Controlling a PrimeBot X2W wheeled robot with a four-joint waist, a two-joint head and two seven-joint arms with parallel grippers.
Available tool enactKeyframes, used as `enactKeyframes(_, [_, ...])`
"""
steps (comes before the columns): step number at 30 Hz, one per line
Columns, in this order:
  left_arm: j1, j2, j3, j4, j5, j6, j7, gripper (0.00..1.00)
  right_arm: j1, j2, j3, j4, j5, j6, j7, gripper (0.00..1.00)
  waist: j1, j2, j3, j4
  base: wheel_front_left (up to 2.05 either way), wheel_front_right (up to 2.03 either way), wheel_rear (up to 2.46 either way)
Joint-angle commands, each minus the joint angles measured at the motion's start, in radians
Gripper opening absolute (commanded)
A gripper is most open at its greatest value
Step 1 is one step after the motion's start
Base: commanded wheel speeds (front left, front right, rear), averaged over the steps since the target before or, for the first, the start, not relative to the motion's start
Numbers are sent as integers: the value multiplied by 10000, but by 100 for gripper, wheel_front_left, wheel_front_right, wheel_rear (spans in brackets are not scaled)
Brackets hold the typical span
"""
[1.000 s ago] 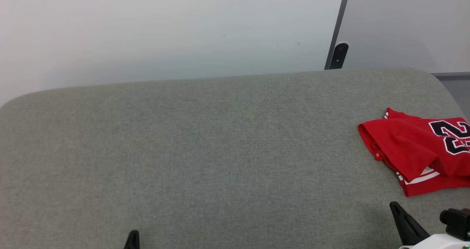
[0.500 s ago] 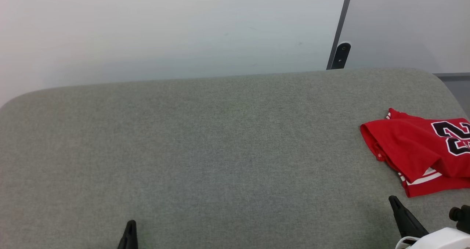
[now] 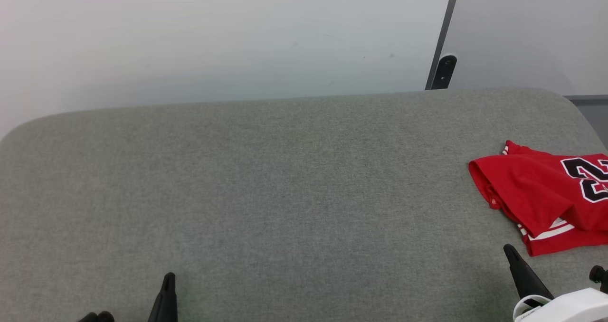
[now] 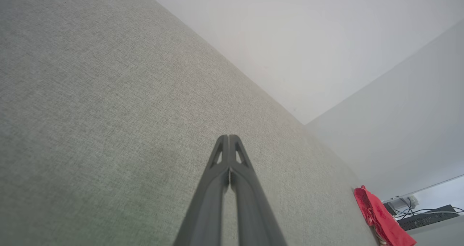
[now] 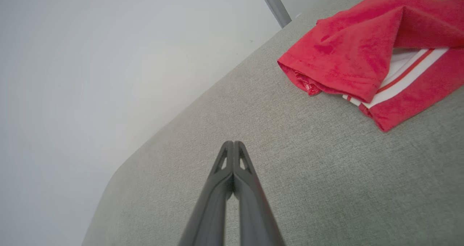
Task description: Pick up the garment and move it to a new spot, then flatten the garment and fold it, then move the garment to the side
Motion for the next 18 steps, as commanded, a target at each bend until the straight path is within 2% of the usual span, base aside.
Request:
enactKeyframes(1, [-243,43,47,-57,-391,-45,80,0,-293,15,-81,-42,334,-3,-79,0,0,0,1,9,0,0,0])
enactKeyframes(18, [-794,45,169,216,-2555,-144,653,0,-648,241,-250,384,2204,-4,-156,0,0,0,9,95,0,0,0])
